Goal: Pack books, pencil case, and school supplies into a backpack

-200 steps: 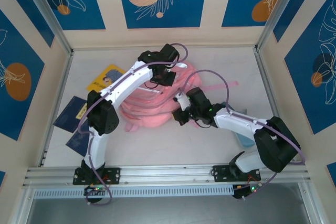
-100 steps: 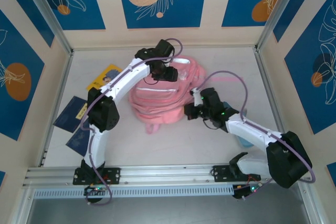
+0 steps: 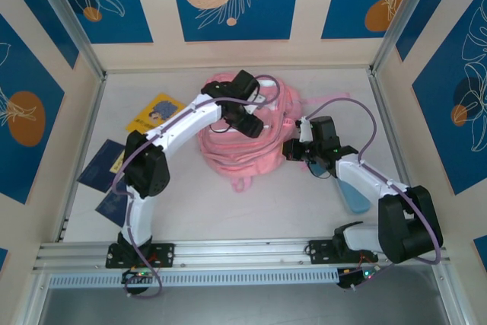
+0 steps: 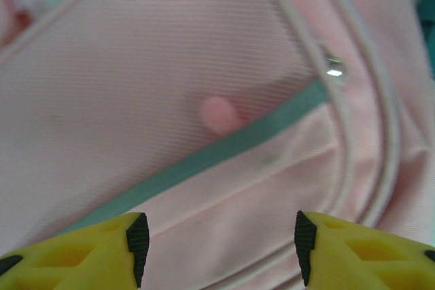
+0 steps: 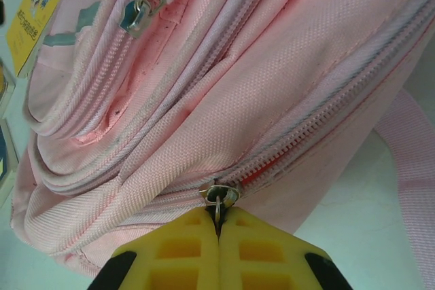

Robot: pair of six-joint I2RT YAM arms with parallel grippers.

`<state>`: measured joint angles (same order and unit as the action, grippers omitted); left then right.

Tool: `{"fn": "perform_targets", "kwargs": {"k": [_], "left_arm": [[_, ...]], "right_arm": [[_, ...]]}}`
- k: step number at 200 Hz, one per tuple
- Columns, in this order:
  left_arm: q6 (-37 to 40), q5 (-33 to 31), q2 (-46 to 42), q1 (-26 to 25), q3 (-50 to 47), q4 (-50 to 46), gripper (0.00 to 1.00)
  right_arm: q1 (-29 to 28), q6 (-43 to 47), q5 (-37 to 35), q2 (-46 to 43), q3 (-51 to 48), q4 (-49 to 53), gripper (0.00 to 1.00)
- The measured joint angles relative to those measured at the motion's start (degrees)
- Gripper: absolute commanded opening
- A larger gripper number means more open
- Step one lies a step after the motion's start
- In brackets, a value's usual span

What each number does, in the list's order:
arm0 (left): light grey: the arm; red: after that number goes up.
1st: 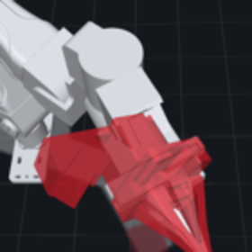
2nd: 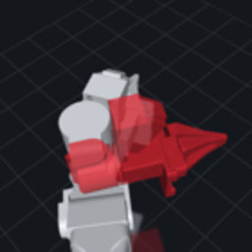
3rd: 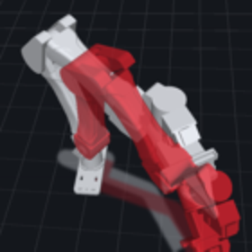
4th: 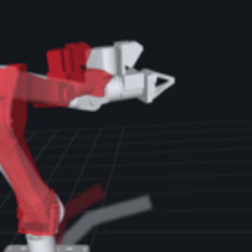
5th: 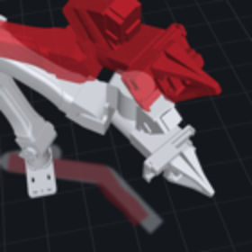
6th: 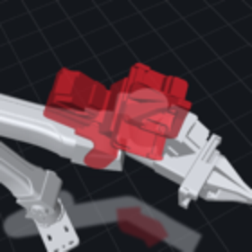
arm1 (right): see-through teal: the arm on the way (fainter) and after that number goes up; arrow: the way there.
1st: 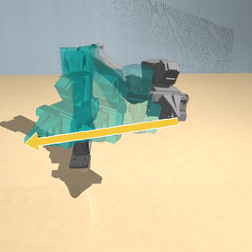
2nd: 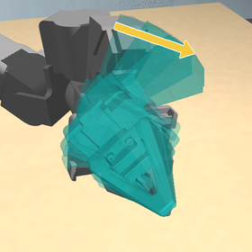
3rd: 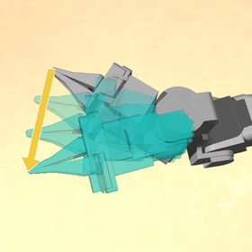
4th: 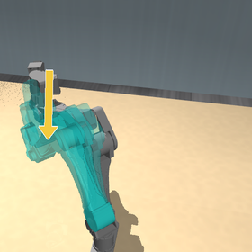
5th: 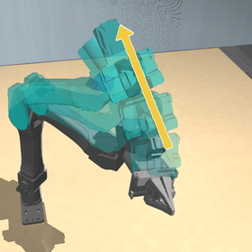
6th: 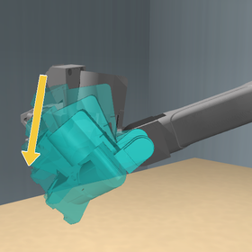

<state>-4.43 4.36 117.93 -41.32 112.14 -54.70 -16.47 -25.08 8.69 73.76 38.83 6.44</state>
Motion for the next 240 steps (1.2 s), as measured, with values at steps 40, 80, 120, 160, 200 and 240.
{"fn": "perform_targets", "kwargs": {"k": [40, 80, 120, 160, 200, 240], "left_arm": [[0.79, 0.72, 1.99, -3.28, 0.55, 1.77, 0.57], [0.59, -2.51, 4.74, -3.96, 1.27, 2.03, 0.47], [0.00, -2.82, 6.19, -4.04, 2.10, 1.99, 0.37], [-1.25, -3.85, 6.78, -4.42, 3.30, 1.79, 0.11], [-4.33, -5.09, 7.15, -4.57, 5.38, 1.09, 0.00], [-7.72, -5.46, 7.45, -4.44, 6.91, 1.84, 0.00]], "right_arm": [[0.11, -0.04, 0.74, 0.74, 0.55, 0.68, 0.00], [0.37, -0.04, 1.03, 0.74, 0.61, 0.94, 0.00], [0.55, -0.07, 1.01, 0.74, 0.61, 0.94, 0.00], [0.46, -0.22, 1.01, 0.74, 0.61, 0.85, 0.00], [-3.93, -0.26, 0.33, 0.35, 0.02, 0.20, 0.00], [-11.96, -2.69, 0.83, -1.20, -3.26, -3.13, 0.00]]}}
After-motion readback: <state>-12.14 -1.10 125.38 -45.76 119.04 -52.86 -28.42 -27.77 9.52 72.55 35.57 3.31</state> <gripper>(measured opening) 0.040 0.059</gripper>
